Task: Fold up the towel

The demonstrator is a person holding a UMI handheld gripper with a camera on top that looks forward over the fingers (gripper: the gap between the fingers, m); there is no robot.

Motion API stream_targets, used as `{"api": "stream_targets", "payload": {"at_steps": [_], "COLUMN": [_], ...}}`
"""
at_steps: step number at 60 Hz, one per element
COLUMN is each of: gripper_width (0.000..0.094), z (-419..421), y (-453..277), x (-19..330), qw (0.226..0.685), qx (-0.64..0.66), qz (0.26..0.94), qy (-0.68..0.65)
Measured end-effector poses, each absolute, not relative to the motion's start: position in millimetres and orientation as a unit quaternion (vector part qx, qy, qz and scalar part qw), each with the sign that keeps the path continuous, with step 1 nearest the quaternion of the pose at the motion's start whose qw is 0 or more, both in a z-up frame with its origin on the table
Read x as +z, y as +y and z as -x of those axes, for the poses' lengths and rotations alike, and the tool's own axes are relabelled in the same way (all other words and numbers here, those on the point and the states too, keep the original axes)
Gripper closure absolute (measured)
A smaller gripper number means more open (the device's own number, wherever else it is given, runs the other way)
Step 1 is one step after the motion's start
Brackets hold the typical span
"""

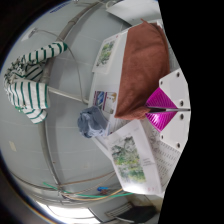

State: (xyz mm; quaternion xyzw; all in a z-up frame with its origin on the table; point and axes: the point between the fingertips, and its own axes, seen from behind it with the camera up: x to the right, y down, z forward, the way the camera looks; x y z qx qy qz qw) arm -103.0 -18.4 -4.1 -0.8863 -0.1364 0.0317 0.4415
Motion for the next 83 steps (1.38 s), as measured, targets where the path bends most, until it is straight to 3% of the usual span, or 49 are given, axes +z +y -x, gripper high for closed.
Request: {"api": "stream_targets", "payload": {"at_steps": [10,15,19,25,37,43,44,45,46,54,57,61,70,83], "gripper_width": [0.0925,0.0921,0.0917,0.0912,0.0902,0.0898,0.0886,0.0807,0.0809,0.0060,0.0135,0.0094,0.0103,0.0099], "z": [63,2,-62,-137,-210,-212,-212,-212,-211,-204,-196,-184,-154,-142], "y": [5,23,31,34,16,16,15,14,12,-17,-37,-72,-156,-243], "x": [77,112,121,99,-3,-1,1,3,6,50,66,83,107,110], "qw": [0.484,0.509,0.517,0.496,0.393,0.410,0.411,0.411,0.412,0.446,0.457,0.468,0.476,0.472], "qx": [0.094,0.090,0.065,0.022,-0.017,-0.022,-0.023,-0.024,-0.023,-0.030,-0.030,-0.028,-0.021,-0.002], "qz": [0.868,0.856,0.853,0.864,0.912,0.905,0.904,0.904,0.903,0.886,0.880,0.875,0.872,0.874], "qy": [-0.065,-0.011,0.028,0.085,0.116,0.112,0.115,0.118,0.122,0.126,0.122,0.122,0.112,0.113]}}
